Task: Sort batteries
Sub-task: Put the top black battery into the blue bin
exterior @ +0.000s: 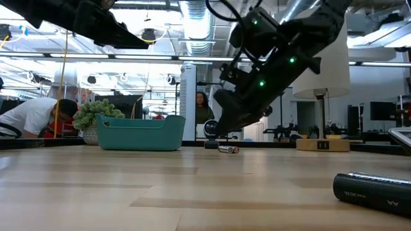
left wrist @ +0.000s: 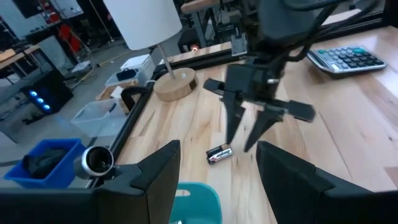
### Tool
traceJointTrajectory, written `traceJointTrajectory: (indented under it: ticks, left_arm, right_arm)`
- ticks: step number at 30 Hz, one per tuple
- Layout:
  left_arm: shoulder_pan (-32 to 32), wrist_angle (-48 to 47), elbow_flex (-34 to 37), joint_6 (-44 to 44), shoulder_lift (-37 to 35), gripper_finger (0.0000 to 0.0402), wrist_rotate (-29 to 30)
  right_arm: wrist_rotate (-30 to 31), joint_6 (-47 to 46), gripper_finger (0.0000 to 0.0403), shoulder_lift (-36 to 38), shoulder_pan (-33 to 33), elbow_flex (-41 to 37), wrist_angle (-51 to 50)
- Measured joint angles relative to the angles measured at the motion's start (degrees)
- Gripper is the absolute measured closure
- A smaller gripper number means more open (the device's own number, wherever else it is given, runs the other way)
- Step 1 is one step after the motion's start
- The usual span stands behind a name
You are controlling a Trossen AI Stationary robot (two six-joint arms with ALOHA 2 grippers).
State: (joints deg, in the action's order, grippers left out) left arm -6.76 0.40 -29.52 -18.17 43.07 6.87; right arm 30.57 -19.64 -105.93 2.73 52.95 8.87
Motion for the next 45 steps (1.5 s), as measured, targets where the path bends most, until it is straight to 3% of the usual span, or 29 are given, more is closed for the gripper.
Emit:
traceJointTrajectory:
  ticks: [10, 26, 29, 34, 45]
  left_arm:
    - [0.0, -1.6, 0.0, -0.04, -0.32, 0.0196, 0.02]
    - [0.02, -2.2, 0.0, 0.09, -0.39, 0.0196, 0.02]
    - [0.02, -2.55, 0.0, 0.11, -0.52, 0.0196, 0.02]
    - [0.02, -2.99, 0.0, 0.0, -1.18, 0.0196, 0.02]
    - [0.0, -2.76, 0.0, -0.13, -1.09, 0.0196, 0.02]
  right_arm:
    - [-0.63, 0.66, 0.0203, 0.02, -2.5, -0.02, -0.6]
    - [-1.25, -1.4, 0.0202, -0.24, -3.75, -1.47, -2.54]
    - [-0.74, -3.1, 0.0202, 0.24, -3.53, -4.44, 0.85]
    - [0.88, -3.45, 0.0202, 3.35, -3.6, -11.29, 15.62]
    - [0.72, -4.11, 0.0202, 3.48, -5.57, -12.54, 14.75]
